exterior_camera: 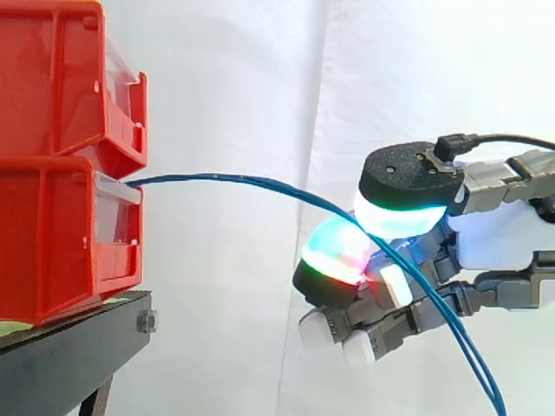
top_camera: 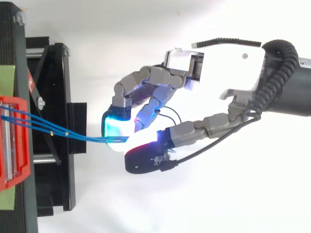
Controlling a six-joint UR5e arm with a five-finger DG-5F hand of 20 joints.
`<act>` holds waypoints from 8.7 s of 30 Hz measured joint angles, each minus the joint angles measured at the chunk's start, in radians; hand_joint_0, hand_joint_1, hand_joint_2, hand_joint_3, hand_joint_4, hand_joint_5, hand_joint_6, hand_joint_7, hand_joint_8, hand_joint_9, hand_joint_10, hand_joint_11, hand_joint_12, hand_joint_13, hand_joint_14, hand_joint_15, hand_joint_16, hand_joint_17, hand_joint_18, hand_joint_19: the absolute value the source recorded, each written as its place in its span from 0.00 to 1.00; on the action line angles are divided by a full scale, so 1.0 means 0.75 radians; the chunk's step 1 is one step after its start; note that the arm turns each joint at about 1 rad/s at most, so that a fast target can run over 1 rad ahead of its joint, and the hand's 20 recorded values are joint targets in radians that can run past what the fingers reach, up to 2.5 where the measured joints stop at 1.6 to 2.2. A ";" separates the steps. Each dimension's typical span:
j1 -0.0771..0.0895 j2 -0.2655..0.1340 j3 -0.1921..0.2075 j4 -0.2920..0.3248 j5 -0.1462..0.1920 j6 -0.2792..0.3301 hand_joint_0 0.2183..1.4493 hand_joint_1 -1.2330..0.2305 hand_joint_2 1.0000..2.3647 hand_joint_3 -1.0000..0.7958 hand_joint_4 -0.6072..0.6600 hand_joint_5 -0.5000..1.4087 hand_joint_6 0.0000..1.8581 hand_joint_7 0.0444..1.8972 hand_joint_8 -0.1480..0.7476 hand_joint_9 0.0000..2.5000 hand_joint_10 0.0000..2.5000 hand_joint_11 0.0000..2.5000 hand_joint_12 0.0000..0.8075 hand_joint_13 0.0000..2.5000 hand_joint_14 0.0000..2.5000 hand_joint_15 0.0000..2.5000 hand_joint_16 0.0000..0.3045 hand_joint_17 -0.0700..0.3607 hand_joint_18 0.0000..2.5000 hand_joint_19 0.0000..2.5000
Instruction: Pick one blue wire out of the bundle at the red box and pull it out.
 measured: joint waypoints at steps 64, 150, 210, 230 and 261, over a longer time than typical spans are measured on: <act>-0.002 0.000 0.000 0.012 0.000 -0.010 0.29 0.28 0.01 0.38 0.71 0.18 0.44 0.43 0.49 0.46 0.01 0.41 0.47 0.22 0.01 0.15 0.19 0.47 0.16 0.20; -0.022 0.001 0.002 0.058 0.003 -0.035 0.32 0.21 0.01 0.44 0.65 0.19 0.43 0.44 0.46 0.45 0.01 0.43 0.46 0.23 0.01 0.17 0.19 0.46 0.18 0.22; -0.022 0.001 0.004 0.062 0.002 -0.036 0.31 0.36 0.01 0.44 0.62 0.23 0.30 0.65 0.45 0.47 0.01 0.39 0.46 0.25 0.01 0.17 0.18 0.45 0.18 0.24; -0.023 0.001 0.004 0.064 0.008 -0.037 0.25 0.43 0.00 0.32 0.71 0.24 0.27 0.70 0.43 0.45 0.01 0.32 0.47 0.22 0.01 0.16 0.19 0.47 0.17 0.24; -0.033 0.018 0.004 0.050 0.013 -0.055 0.29 0.28 0.01 0.51 0.68 0.21 0.42 0.49 0.52 0.52 0.01 0.50 0.52 0.26 0.01 0.18 0.22 0.51 0.22 0.23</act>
